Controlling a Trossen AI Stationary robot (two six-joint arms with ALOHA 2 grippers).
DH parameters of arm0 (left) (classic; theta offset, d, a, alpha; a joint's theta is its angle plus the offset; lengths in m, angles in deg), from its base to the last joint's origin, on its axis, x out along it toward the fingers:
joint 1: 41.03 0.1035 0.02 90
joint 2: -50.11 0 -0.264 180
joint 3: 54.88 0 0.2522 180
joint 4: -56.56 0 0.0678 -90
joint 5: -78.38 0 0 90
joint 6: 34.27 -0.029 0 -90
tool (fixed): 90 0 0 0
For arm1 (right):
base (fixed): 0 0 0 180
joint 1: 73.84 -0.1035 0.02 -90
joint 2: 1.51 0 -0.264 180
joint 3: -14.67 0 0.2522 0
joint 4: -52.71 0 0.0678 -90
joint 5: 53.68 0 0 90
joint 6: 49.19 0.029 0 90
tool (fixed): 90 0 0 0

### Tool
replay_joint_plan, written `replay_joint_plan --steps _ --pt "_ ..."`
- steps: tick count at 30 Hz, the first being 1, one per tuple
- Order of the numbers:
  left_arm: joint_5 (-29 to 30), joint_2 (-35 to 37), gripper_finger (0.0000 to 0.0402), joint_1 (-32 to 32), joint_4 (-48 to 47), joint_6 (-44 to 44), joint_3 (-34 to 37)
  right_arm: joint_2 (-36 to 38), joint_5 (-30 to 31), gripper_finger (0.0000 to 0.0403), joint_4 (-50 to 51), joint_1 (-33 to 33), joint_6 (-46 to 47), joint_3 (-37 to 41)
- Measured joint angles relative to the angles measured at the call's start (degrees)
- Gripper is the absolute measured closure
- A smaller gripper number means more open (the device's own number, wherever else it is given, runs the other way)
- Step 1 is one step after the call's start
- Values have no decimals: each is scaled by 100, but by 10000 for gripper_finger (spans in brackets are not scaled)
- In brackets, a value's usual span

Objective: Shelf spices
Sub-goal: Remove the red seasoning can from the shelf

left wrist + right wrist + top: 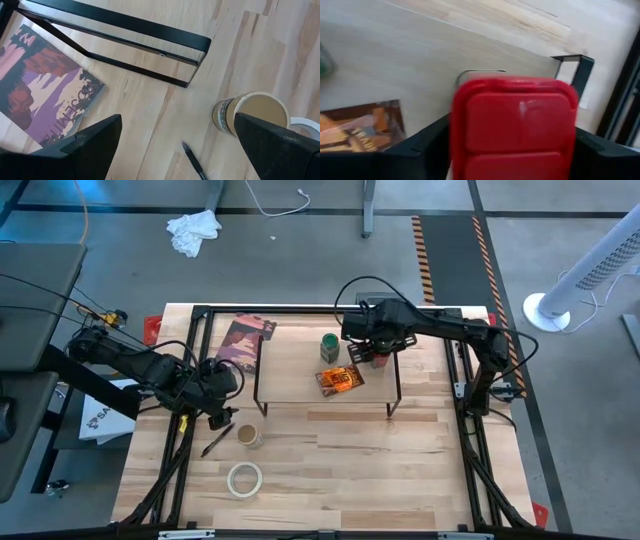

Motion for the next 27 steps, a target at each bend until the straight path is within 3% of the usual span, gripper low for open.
replay_joint_plan --steps 6,15,18,21,25,27 --pt "32 0 21 0 1 0 0 6 319 215 -22 -177 -20 -24" --pt "188 0 21 -2 -1 -2 0 726 319 215 -129 -702 -262 -24" --pt "200 0 21 -2 -1 -4 0 1179 205 215 -518 -1109 -474 -24" --pt "200 0 21 -2 -1 -36 0 1537 -274 215 -1128 -1686 -918 -35" --pt "200 0 21 -2 0 -169 0 1675 -925 215 -1686 -2544 -1192 -37" --pt "199 0 21 -2 -1 -199 0 1565 -946 215 -1612 -2996 -1118 -44"
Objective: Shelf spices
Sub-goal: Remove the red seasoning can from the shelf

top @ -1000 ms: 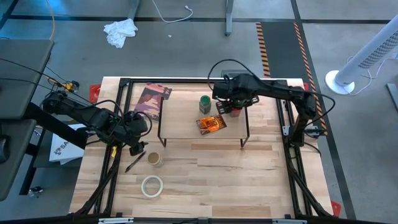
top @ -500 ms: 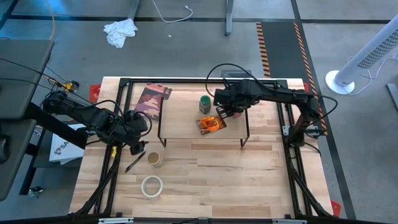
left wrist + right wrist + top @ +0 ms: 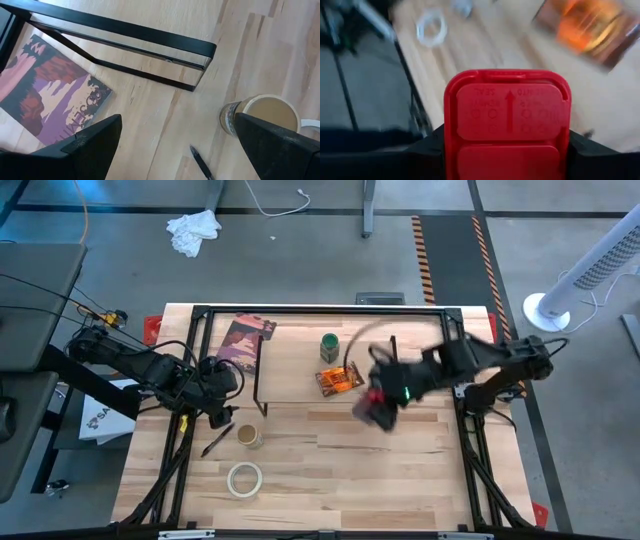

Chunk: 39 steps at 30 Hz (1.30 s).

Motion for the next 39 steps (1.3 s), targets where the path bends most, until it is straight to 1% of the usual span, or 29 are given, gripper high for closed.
replay_joint_plan --steps 3,5,10,15,17,21,24,25,26,29,31,33,36,39 --pt "-42 0 21 0 4 1 0 -361 190 215 232 -626 235 91" --pt "-45 -1 21 0 6 -2 0 -624 322 215 200 -966 402 301" --pt "-92 0 21 0 160 -13 0 -1194 244 215 -335 -1444 1010 1262" --pt "-329 -2 21 0 221 -17 0 -1331 273 215 -1501 -1430 1746 2358" --pt "-405 0 21 0 221 -15 0 -1340 342 215 -1984 -1379 1894 2691" --pt "-486 -1 21 0 218 -17 0 -1340 427 215 -2700 -1295 1841 3083" --pt "-493 0 21 0 214 -16 0 -1340 439 215 -2778 -1257 1721 3226" --pt "-493 -1 21 0 214 -15 0 -1340 454 209 -2752 -1257 1689 3230" --pt "-493 0 21 0 214 -15 0 -1339 480 195 -2715 -1257 1596 3230" --pt "-486 -2 21 0 212 -11 0 -1338 447 130 -2676 -1257 1280 3230" --pt "-473 0 21 2 210 2 0 -1338 259 92 -2649 -1257 1125 3215" --pt "-460 0 21 2 210 3 0 -1336 35 63 -2659 -1257 1045 3209" --pt "-364 0 21 2 208 3 0 -1308 -440 39 -2652 -1236 1021 3207" --pt "-308 -1 21 2 206 -2 0 -1287 -1048 33 -2570 -1177 1063 3108"
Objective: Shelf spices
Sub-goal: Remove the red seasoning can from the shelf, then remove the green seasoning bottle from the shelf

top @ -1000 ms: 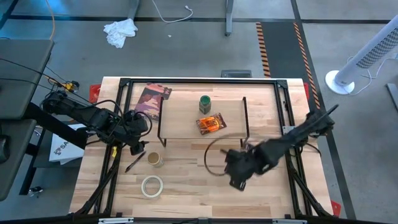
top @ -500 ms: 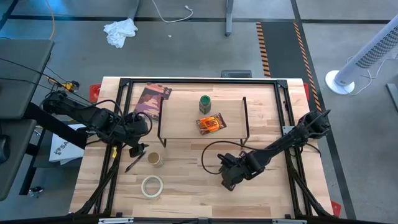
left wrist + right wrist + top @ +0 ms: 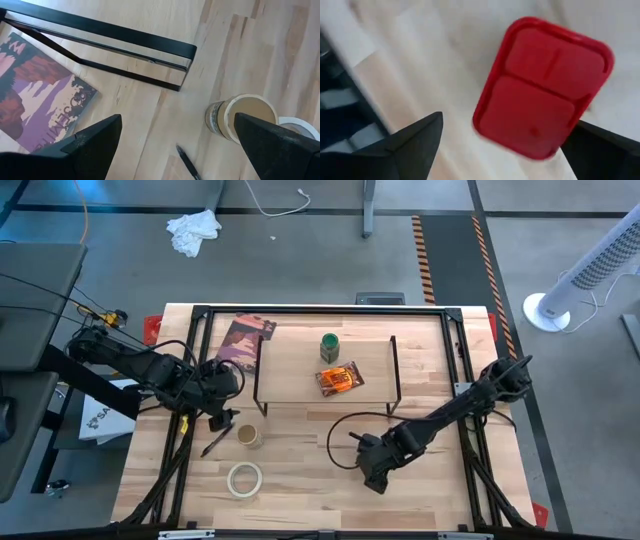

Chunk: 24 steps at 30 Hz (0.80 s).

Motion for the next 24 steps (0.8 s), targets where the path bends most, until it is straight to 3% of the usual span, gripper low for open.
replay_joint_plan --steps 3,6,11,18,24 --pt "7 -2 21 0 -1 -15 0 116 -271 31 213 33 -308 -341" --pt "10 -2 21 0 -4 -15 0 268 -115 31 983 31 -796 -911" --pt "68 -2 21 0 0 -11 0 286 1038 30 2442 120 -1756 -2209" --pt "-57 -29 21 0 268 -100 -209 292 3057 29 2761 961 -1882 -3348" --pt "677 -32 21 20 -42 -457 -945 279 3468 29 2573 2290 -1993 -3866"
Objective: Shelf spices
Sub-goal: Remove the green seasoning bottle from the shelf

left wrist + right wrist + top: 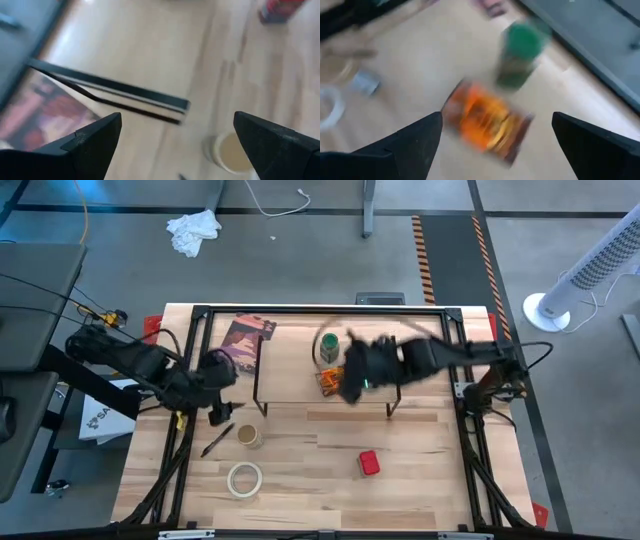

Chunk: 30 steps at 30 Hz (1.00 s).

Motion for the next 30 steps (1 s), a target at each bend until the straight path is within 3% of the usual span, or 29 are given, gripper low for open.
replay_joint_plan --steps 2,6,15,22,27,30 --pt "276 7 21 65 -114 -114 -207 -19 -129 29 -157 477 -125 -81" --pt "392 2 21 248 -230 -141 -411 -104 -1045 29 -670 1230 -614 -87" --pt "73 -2 21 482 -316 -139 -403 -612 -1552 29 -1098 1570 -927 -85" --pt "66 -2 21 667 -370 -146 -403 -950 -969 29 -1046 1392 -1206 -85" --pt "61 -2 21 736 -370 -139 -403 -1218 -889 30 -912 1328 -1211 -83" --pt "63 -2 21 736 -374 -139 -403 -1302 -708 53 -893 1281 -1107 -83"
